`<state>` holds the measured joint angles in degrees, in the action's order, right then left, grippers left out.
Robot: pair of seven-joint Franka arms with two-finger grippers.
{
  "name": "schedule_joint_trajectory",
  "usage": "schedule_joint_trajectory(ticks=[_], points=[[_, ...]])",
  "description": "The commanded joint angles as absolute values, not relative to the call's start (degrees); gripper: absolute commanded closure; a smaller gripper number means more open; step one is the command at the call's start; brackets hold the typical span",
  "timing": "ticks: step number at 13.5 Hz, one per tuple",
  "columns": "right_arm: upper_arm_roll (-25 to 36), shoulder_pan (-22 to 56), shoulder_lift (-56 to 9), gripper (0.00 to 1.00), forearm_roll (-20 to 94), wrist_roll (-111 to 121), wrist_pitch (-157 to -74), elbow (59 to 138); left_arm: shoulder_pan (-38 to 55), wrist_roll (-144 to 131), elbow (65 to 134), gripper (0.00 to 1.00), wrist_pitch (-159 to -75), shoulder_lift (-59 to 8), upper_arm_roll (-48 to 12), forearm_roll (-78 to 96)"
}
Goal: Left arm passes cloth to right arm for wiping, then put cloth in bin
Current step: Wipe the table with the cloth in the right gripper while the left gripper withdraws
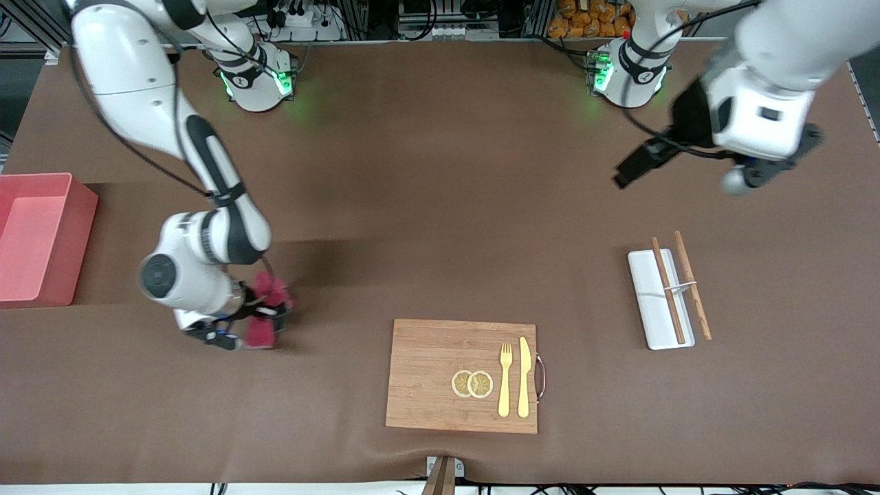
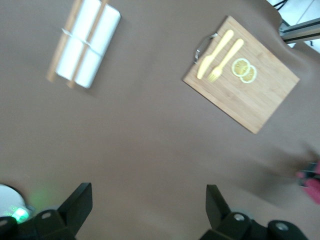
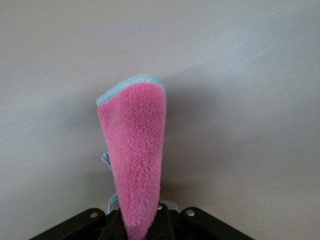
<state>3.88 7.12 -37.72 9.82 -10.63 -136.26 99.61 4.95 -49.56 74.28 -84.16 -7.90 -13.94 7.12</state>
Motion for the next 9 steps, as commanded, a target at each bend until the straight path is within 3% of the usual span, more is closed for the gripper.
schedule_joint_trajectory(ticks=[1,5,9], points=[[2.9,-1.38,-36.65,1.0,5.11,2.5,-136.14,100.02,-0.6,-38.71,81.02,0.0,-84.11,-2.65,-14.59,5.54],[2.81,-11.66,-36.83,1.0,-8.04,19.3,-137.2,97.22,-4.83,-28.93,81.65,0.0,-84.11,-1.94,-14.59,5.1],[2.81,-15.38,-36.47,1.0,-14.05,31.79,-137.11,92.82,-5.54,-26.98,81.74,0.0,-83.94,-2.02,-14.5,3.78]])
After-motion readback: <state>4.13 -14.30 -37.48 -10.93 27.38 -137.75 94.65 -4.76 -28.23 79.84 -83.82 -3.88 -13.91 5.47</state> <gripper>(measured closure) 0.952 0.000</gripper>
